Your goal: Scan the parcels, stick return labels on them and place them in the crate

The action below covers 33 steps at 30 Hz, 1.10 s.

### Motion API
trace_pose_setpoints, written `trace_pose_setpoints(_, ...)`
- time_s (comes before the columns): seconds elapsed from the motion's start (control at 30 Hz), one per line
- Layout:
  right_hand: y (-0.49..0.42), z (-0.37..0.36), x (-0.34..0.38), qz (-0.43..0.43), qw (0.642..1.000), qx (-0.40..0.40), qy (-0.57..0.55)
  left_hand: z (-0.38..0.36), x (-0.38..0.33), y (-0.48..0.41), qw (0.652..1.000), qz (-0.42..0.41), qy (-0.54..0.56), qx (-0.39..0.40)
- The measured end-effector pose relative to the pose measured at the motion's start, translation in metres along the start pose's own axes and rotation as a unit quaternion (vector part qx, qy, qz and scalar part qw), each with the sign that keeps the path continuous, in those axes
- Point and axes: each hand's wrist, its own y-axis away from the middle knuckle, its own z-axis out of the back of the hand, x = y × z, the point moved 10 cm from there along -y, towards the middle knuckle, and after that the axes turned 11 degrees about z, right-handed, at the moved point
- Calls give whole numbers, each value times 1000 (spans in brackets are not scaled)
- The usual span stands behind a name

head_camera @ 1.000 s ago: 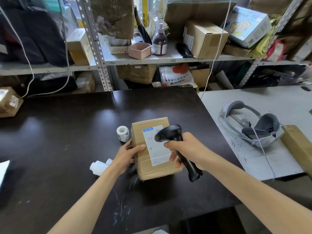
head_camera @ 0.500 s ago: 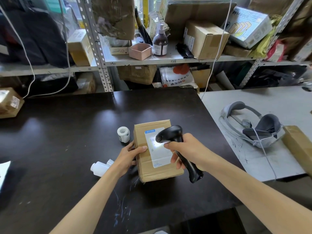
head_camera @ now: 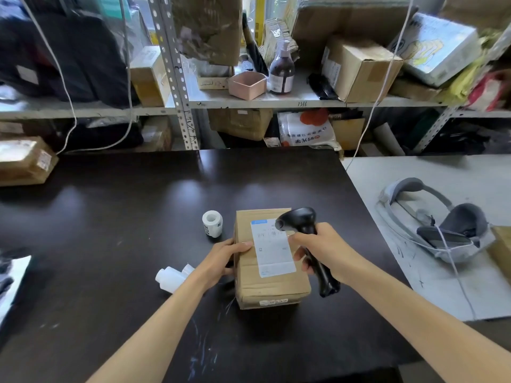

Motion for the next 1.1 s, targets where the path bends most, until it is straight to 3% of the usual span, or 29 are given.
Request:
trace_pose_setpoints(0.17, -32, 14, -14, -12, 1000, -25, -13, 7, 4, -9, 998, 48, -29, -30)
trace_pose_setpoints(0.3, -62, 34, -18, 12, 998, -60, -5, 25, -13, -9, 988, 72, -115, -79)
trace_pose_setpoints(0.4, -85, 47, -24, 25, 998, -65, 3, 58, -46, -2, 969, 35, -103, -222)
trace_pose_setpoints(0.53, -106, 63, -42, 13, 986, -84, 143, 91, -93, 19, 880, -45, -235, -410)
trace_pose_setpoints(0.67, -121, 63, -67, -1, 968, -86, 235, 89, -107, -4, 841, -39, -351, -410)
trace_pose_setpoints(0.83, -131, 65, -86, -41, 942, -94, 318, 96, -92, -42, 804, 83, -453, -376)
trace_pose_setpoints(1.03, -139, 66, -89, -36, 930, -108, 350, 103, -87, -58, 819, 85, -437, -362)
trace_pose_setpoints(1.1, -141, 66, -92, -40, 934, -108, 339, 108, -86, -56, 841, 75, -401, -355)
